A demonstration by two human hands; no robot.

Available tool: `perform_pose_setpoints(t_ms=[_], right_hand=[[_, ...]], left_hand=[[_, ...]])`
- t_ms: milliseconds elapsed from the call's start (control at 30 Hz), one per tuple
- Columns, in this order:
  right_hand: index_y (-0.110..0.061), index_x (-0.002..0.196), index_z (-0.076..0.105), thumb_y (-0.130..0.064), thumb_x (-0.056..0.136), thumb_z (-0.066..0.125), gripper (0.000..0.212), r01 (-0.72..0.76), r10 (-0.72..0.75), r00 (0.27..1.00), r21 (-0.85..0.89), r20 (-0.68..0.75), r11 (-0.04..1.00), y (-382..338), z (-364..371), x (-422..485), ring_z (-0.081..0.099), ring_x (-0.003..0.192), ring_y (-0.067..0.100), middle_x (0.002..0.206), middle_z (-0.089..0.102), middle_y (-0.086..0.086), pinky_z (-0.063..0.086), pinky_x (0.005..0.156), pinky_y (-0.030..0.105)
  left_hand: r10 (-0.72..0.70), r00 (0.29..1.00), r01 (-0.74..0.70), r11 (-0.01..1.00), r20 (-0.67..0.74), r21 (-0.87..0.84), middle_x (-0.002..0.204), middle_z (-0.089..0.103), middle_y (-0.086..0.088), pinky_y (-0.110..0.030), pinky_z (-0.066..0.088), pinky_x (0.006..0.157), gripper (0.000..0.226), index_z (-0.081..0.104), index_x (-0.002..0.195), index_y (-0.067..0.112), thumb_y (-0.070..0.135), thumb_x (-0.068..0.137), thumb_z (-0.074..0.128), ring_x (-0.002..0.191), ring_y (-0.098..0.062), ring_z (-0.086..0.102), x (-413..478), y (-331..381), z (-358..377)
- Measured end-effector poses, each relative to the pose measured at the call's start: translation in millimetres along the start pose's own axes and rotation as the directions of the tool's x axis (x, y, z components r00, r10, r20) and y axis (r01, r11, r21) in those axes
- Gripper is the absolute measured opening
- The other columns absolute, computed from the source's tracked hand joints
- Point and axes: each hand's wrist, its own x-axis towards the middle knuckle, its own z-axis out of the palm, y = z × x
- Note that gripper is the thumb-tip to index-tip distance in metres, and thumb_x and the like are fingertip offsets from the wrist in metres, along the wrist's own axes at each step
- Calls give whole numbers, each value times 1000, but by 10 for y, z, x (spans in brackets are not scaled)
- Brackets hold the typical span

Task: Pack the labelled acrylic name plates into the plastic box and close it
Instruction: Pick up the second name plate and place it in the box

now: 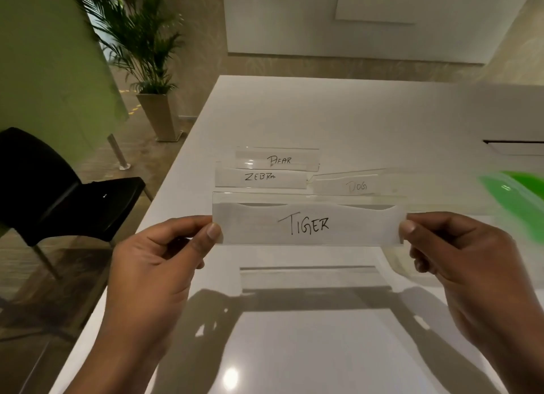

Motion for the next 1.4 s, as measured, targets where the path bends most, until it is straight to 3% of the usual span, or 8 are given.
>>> perform_pose_setpoints(t_ms=[267, 633, 767, 800, 967, 1100, 1300, 1400], right_hand=[[-28, 84, 78, -81, 40, 72, 69, 41, -41, 999, -18, 11, 999, -121, -565, 110, 51, 52, 10, 58, 65, 0, 46, 50, 17], [-26, 82, 78, -80, 38, 74, 70, 17, -16, 999, -7, 40, 1000, -14, -1013, 225, 49, 50, 9, 55, 63, 1, 45, 49, 17], [-28, 76, 78, -38, 67, 77, 13, 11, -11, 999, 8, 36, 1000, 30, -1050, 264, 47, 49, 9, 51, 62, -3, 43, 48, 15], [-28, 75, 78, -35, 66, 77, 11, 12, -13, 999, 19, 38, 1000, 38, -1060, 275, 47, 49, 9, 51, 62, -3, 43, 48, 15], [-27, 81, 78, -78, 38, 74, 66, 33, -33, 999, 7, 21, 999, 35, -1105, 312, 50, 49, 11, 55, 64, 2, 45, 48, 19], [-28, 83, 78, -80, 35, 74, 71, 30, -30, 1000, -12, 0, 999, 39, -1188, 384, 50, 52, 14, 57, 64, 3, 46, 50, 20], [-27, 82, 77, -79, 32, 76, 73, -4, 4, 1000, 10, -30, 1000, -16, -1383, 459, 49, 51, 12, 56, 63, 0, 45, 49, 18], [-26, 81, 78, -78, 31, 76, 72, 1, 1, 998, 33, -62, 999, -40, -1493, 504, 51, 52, 11, 58, 64, 2, 46, 49, 18]], left_hand=[[37, 999, -37, 999, -1, -26, 62, 66, -2, -21, 40, 50, 24, 79, 83, 25, 33, 60, 76, 53, -14, 45, -321, 133, 473], [36, 999, -36, 999, 4, 6, 62, 65, -4, -19, 38, 50, 23, 79, 84, 23, 33, 63, 75, 50, -13, 42, -473, 158, 916], [18, 1000, -19, 1000, 11, 22, 61, 63, -4, -18, 39, 51, 22, 79, 84, 22, 33, 64, 75, 50, -11, 42, -475, 157, 986], [15, 1000, -15, 1000, 7, 25, 60, 63, -4, -18, 39, 51, 23, 79, 84, 23, 33, 64, 75, 49, -11, 42, -472, 153, 1000], [-19, 1000, 19, 1000, 20, 12, 52, 51, -4, -17, 36, 46, 18, 80, 82, 22, 27, 65, 75, 46, -14, 33, -433, 145, 1066], [-112, 988, 118, 992, 104, -54, 61, 48, -15, -19, 29, 41, 23, 79, 85, 15, 24, 64, 74, 55, -25, 18, -381, 164, 1156], [-99, 957, 109, 994, 274, -23, 60, 63, -2, -25, 39, 48, 25, 80, 84, 19, 24, 60, 80, 52, -16, 41, -329, 273, 1358], [-64, 945, 75, 997, 320, -24, 76, 75, -3, -32, 44, 61, 21, 80, 83, 20, 24, 62, 81, 65, -12, 58, -295, 342, 1506]])
